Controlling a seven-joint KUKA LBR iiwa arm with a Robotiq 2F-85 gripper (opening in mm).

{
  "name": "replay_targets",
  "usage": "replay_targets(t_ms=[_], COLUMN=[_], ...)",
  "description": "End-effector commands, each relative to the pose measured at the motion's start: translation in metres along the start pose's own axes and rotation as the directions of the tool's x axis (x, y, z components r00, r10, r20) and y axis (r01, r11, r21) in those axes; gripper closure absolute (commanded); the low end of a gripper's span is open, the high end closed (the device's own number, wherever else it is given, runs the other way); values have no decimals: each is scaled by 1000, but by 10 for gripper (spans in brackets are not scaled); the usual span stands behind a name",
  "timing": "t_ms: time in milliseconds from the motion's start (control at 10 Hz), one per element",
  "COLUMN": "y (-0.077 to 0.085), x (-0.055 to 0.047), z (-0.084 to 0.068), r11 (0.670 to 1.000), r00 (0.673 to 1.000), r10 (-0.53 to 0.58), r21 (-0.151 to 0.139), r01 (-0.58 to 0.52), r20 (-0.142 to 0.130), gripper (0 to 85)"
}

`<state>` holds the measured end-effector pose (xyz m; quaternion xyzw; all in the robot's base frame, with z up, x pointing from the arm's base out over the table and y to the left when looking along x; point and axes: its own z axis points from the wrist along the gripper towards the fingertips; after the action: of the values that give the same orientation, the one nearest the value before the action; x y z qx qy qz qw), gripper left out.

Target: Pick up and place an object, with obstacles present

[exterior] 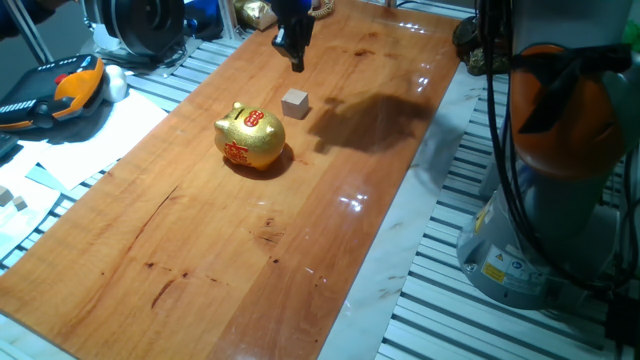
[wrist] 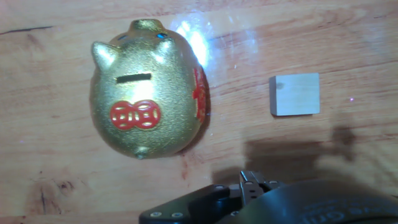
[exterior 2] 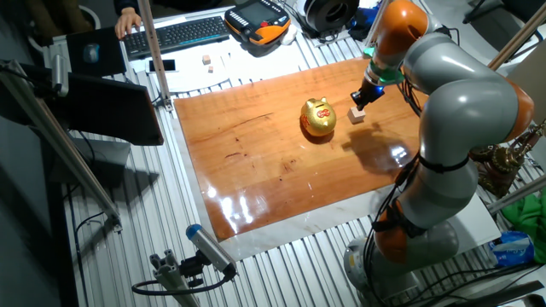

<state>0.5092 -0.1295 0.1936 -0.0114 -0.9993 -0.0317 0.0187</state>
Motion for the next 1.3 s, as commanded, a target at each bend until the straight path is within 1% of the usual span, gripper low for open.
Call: replay_targets(t_ms=[0,400,700,1100,1200], y=[-3,-6,-11,-11,-11], x=[0,0,-1,-1,-2], z=[5,13,24,25,25], r11=[1000,1000,1000,1000,1000], r00=[1000,1000,1000,1000,1000], r10=[0,12,1,9,18], r21=[-4,-3,-10,-8,4], r01=[0,-12,-1,-9,-18], r20=[5,-6,3,-2,-1], gripper=[850,850,850,850,850])
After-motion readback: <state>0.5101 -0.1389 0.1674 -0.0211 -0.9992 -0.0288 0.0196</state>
